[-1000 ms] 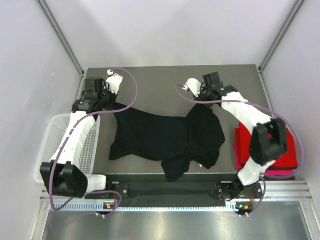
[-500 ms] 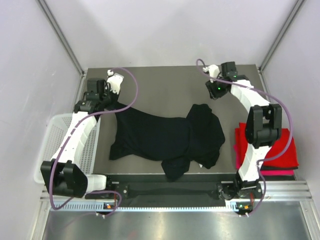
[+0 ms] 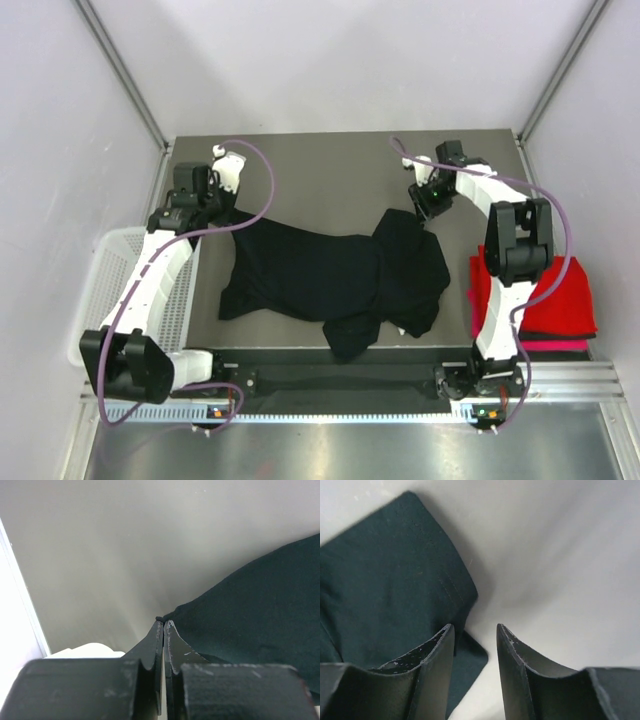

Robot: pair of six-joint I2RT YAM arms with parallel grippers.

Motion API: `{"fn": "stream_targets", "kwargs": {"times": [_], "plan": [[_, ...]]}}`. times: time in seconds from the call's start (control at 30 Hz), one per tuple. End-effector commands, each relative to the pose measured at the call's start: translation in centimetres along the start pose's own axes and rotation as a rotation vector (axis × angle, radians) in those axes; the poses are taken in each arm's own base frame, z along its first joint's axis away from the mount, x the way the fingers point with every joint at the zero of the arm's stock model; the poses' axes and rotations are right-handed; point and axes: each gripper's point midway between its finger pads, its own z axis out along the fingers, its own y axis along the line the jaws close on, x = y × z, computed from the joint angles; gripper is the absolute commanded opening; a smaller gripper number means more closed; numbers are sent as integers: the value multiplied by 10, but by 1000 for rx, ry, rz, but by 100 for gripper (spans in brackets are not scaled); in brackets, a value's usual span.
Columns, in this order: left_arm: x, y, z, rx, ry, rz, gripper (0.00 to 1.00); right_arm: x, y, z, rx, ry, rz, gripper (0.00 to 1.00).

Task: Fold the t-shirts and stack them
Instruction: Fold the tshirt

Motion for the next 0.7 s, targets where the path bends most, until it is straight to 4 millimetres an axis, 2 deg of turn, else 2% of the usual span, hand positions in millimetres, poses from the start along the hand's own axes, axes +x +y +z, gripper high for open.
{"fn": "stream_targets", "kwargs": {"times": [0.0,0.07,0.27,0.4,0.67], "plan": [[-13,3,-8,-28,-61,-12,0,4,7,-6,-28,17,15,40],[-13,2,-8,-20,-62,-15,0,2,2,-12,-15,-10,24,39],[-11,-1,-8,-10,-60,-21,0,-5,-13,-52,45,-112,56,39],[-12,-2,-9,-3,-67,-30,0,3,-12,-70,52,-138,71,39],[-13,-3,-15,-6,-82,-34,0,42,9,-50,-58,-22,85,38]]}}
